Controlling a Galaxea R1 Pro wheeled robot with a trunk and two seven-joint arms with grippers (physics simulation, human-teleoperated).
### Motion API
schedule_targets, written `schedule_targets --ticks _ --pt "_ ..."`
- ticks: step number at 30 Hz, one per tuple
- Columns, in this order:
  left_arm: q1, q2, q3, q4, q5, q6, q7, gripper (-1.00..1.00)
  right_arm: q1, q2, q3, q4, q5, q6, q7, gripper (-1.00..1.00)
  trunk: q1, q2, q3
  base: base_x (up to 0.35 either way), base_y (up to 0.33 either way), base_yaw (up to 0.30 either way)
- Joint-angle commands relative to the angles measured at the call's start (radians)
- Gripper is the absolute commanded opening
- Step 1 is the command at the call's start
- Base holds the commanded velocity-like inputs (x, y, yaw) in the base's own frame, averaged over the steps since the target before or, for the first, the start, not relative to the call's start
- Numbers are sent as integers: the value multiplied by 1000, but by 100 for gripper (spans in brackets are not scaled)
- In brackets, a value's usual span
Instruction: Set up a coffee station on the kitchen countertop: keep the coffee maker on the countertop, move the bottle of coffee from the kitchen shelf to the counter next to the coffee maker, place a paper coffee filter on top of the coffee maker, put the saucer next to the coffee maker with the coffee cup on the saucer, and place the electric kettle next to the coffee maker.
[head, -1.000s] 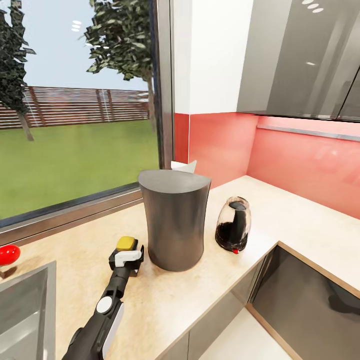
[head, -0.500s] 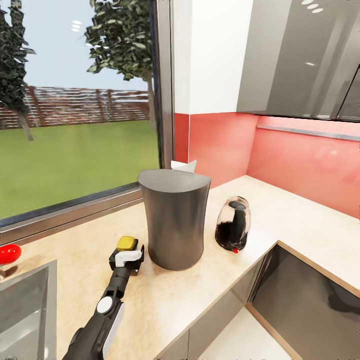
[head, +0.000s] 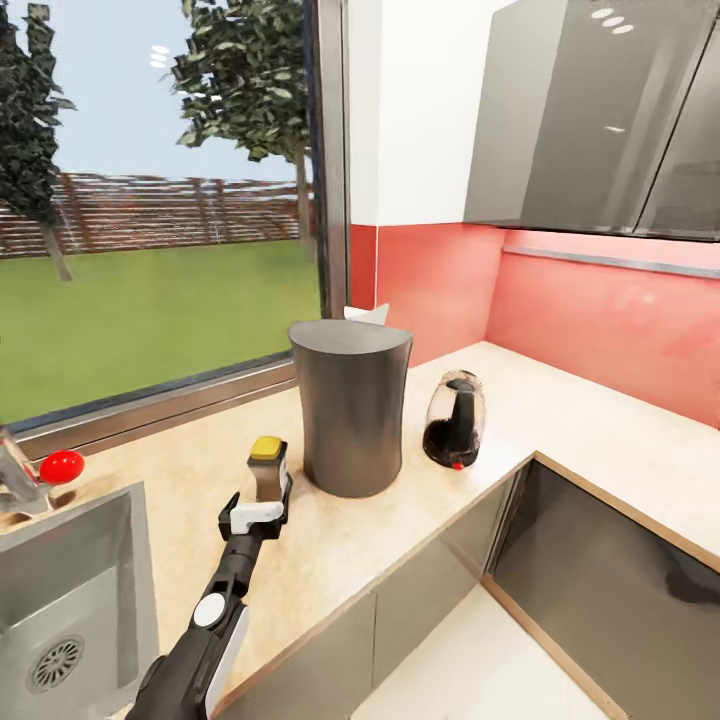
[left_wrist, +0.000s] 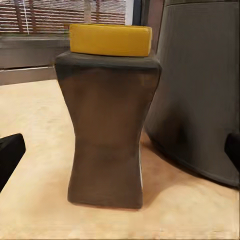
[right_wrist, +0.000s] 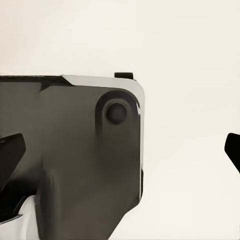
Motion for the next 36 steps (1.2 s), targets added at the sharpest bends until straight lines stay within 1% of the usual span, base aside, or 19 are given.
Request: schedule_targets --ticks 1,9,16,23,29,36 --pt "-1 0 1 0 -6 -3 4 100 -1 0 -9 1 10 -3 4 100 0 -2 -2 -336 0 0" --pt "-1 0 1 0 -6 -3 4 100 -1 0 -9 1 10 -3 4 100 0 -2 -2 -336 -9 0" --pt "-1 -2 -7 0 -6 -3 4 100 -1 0 -11 -2 8 -4 2 100 0 -2 -2 -321 -132 4" --pt "0 -4 -33 -3 -4 -4 2 100 -1 0 -14 -2 6 -4 2 100 0 -2 -2 -250 -161 228" --pt "1 -4 -63 -7 -5 -4 2 100 -1 0 -13 -2 6 -3 2 100 0 -2 -2 -50 -30 265" --pt "2 -5 -72 -10 -5 -4 2 100 -1 0 -12 -2 6 -3 2 100 0 -2 -2 -33 -18 268"
